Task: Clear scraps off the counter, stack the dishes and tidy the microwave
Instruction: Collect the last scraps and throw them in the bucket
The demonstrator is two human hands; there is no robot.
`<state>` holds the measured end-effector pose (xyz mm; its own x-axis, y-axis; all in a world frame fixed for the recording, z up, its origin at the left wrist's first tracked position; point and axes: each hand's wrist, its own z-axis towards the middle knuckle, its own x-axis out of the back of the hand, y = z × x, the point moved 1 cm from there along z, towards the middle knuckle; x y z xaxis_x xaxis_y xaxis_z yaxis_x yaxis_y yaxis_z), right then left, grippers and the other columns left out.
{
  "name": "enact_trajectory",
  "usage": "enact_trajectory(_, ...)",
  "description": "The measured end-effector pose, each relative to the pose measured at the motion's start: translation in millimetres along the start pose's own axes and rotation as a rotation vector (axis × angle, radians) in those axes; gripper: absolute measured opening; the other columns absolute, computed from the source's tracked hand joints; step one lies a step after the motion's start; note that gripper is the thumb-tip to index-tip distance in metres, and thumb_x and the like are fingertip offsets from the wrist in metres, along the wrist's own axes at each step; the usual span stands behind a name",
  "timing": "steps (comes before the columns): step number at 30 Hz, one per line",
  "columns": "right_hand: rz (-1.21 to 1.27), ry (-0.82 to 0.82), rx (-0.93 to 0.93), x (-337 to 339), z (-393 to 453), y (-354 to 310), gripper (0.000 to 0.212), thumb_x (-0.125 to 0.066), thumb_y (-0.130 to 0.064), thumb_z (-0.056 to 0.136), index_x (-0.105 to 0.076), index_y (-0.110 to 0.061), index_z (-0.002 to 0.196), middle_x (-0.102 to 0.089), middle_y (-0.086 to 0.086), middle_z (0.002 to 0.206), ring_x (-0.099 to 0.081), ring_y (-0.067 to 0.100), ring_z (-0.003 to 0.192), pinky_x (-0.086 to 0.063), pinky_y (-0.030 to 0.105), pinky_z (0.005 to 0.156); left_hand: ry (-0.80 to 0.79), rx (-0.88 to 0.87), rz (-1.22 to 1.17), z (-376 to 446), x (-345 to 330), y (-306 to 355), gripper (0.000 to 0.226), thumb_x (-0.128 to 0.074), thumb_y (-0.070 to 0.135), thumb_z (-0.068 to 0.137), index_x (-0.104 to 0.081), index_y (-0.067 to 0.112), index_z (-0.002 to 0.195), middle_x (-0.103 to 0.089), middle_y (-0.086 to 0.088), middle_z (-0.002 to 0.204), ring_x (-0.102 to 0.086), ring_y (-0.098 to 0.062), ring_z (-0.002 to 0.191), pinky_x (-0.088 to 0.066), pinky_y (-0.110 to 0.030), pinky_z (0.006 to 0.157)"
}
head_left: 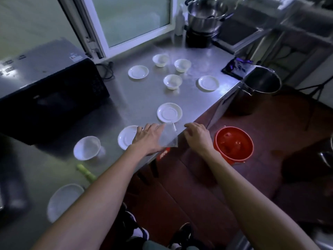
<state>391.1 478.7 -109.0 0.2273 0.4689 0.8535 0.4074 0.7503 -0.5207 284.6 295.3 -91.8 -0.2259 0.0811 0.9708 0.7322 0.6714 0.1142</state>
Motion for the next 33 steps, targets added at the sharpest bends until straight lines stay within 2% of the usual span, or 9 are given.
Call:
enact_trajectory(2, -0.003, 0.041, -0.02, 17, -4, 25, 0.033, -0.057, -0.02, 0.09, -0.067, -0.022, 0.121, -0.065, -0.001, 0.129, -0.056, 0.028, 0.119, -0.046, 0.045, 0.099, 0.012, -0.034, 0.022, 13, 3, 31, 0.095, -0.056, 0.073, 0.077, -0.021, 0.03, 0.155, -0.039, -0.001, 0.15, -0.038, -0.027, 0.134, -0.035, -0.049, 0.104)
enact_trajectory(6, 0.03, 0.092, -0.053, 45, -11, 70, 0.034, -0.059, -0.02, 0.087, -0.068, -0.022, 0.12, -0.066, -0.001, 0.129, -0.057, 0.03, 0.117, -0.047, 0.048, 0.099, 0.013, -0.08, 0.054, 39, 5, 83, 0.092, -0.062, 0.062, 0.079, -0.021, 0.031, 0.154, -0.038, 0.002, 0.15, -0.037, -0.024, 0.134, -0.033, -0.046, 0.105)
enact_trajectory(11, 0.004, 0.118, -0.106, 69, -10, 119, 0.032, -0.055, -0.022, 0.091, -0.067, -0.023, 0.12, -0.065, -0.002, 0.129, -0.056, 0.027, 0.117, -0.046, 0.043, 0.096, -0.001, -0.151, 0.092, 72, 5, 133, 0.095, -0.066, 0.06, 0.076, -0.019, 0.032, 0.154, -0.04, 0.002, 0.148, -0.039, -0.024, 0.133, -0.034, -0.046, 0.105)
enact_trajectory(17, 0.012, 0.14, -0.171, 84, 3, 173, 0.033, -0.059, -0.019, 0.091, -0.067, -0.018, 0.123, -0.065, 0.004, 0.131, -0.056, 0.03, 0.121, -0.043, 0.044, 0.097, -0.055, -0.218, 0.107, 122, -10, 176, 0.099, -0.068, 0.062, 0.075, -0.018, 0.031, 0.154, -0.04, 0.002, 0.147, -0.04, -0.024, 0.132, -0.035, -0.047, 0.104)
enact_trajectory(24, -0.015, 0.124, -0.274, 93, 49, 250, 0.031, -0.059, -0.021, 0.091, -0.068, -0.02, 0.12, -0.068, 0.001, 0.126, -0.059, 0.028, 0.116, -0.049, 0.049, 0.094, -0.103, -0.286, 0.063, 211, -37, 221, 0.098, -0.067, 0.06, 0.078, -0.016, 0.03, 0.156, -0.04, 0.001, 0.146, -0.04, -0.025, 0.131, -0.034, -0.048, 0.106)
enact_trajectory(30, 0.014, 0.194, -0.333, 96, 91, 304, 0.023, -0.062, -0.023, 0.092, -0.069, -0.025, 0.114, -0.071, -0.001, 0.118, -0.06, 0.023, 0.111, -0.049, 0.04, 0.09, -0.169, -0.334, 0.035, 277, -58, 254, 0.097, -0.067, 0.059, 0.077, -0.016, 0.029, 0.155, -0.04, 0.0, 0.147, -0.04, -0.026, 0.131, -0.033, -0.05, 0.107)
enact_trajectory(33, 0.036, 0.169, -0.349, 98, 105, 322, 0.027, -0.059, -0.026, 0.094, -0.067, -0.023, 0.12, -0.069, 0.0, 0.122, -0.061, 0.023, 0.113, -0.05, 0.041, 0.093, -0.2, -0.344, 0.042, 298, -64, 268, 0.098, -0.066, 0.059, 0.078, -0.015, 0.029, 0.155, -0.039, 0.0, 0.147, -0.04, -0.026, 0.13, -0.033, -0.048, 0.107)
